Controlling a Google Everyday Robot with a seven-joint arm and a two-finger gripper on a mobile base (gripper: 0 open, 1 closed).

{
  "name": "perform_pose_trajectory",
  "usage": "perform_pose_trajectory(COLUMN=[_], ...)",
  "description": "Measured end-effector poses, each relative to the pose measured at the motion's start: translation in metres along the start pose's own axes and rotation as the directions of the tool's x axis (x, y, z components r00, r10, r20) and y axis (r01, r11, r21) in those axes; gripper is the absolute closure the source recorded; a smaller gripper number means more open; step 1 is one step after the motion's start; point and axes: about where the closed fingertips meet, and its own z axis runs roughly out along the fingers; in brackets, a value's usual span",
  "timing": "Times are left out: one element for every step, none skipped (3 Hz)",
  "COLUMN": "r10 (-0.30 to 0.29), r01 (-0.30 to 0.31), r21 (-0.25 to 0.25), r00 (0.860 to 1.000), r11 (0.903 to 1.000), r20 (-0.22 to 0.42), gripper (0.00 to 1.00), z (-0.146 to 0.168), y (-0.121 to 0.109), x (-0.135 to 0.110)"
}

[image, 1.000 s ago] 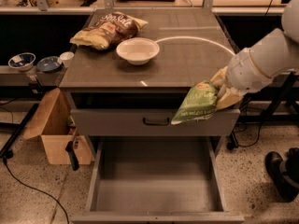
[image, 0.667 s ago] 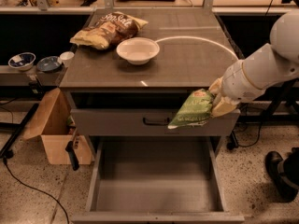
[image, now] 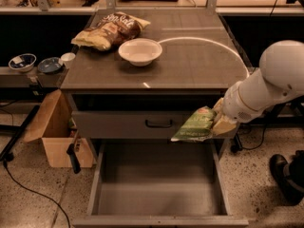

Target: Place green jalapeno chip bag into middle drawer

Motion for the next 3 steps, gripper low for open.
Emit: perform_pose_trajectory(r10=[0.050, 0.050, 0.044], r01=[-0.050, -0.050, -0.044], r21=[-0.012, -0.012, -0.008], r00=[0.998, 0.998, 0.999], r11=[0.9987, 0.9987, 0.9990], r20=[-0.028, -0.028, -0.009], gripper=[1.00, 1.00, 1.00], z=[0.0131, 0.0131, 0.0175], y=[0.0090, 0.0090, 0.0128], x=[0.0115, 0.0115, 0.0104])
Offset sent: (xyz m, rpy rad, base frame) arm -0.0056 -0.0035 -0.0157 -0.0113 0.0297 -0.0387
